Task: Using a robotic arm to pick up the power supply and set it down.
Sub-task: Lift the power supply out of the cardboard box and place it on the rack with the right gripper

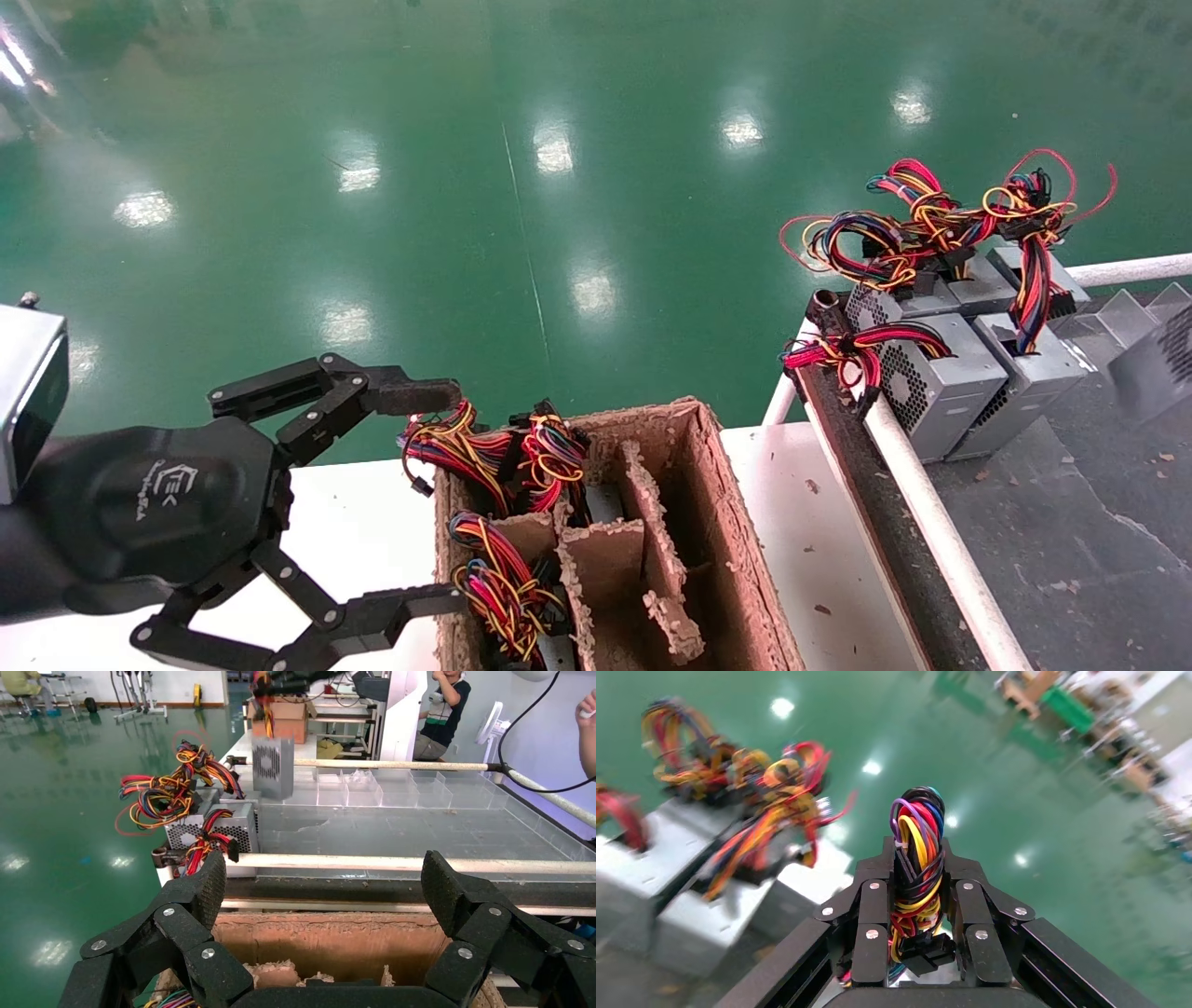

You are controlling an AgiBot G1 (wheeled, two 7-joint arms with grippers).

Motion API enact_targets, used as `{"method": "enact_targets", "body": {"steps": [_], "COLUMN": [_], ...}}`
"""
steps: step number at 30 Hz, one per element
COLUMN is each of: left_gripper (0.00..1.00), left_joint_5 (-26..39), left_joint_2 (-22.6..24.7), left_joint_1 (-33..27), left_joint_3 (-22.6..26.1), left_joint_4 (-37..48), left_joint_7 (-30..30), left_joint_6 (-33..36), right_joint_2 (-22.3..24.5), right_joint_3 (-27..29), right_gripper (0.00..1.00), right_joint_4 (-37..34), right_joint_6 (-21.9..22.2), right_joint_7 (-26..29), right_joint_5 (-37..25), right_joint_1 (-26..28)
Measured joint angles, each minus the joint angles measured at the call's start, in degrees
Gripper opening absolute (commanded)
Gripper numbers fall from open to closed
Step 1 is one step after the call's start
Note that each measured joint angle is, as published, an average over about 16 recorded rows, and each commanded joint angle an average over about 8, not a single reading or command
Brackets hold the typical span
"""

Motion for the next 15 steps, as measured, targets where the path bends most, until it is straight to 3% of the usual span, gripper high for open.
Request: {"method": "enact_targets", "body": {"steps": [15], "left_gripper": [1.00], "left_joint_5": [0.0], "left_joint_2": [0.0], "left_joint_1": [0.0], "left_joint_3": [0.1], "left_joint_4": [0.0], "left_joint_7": [0.0], "left_joint_6": [0.0], "right_joint_2": [-6.4], "right_joint_3": [-4.2], "right_gripper": [0.00], "right_joint_4": [-1.5], "right_joint_6": [-1.7], "right_joint_7": [-0.4], "right_joint_5": [-4.3], "right_joint_1": [3.3]}}
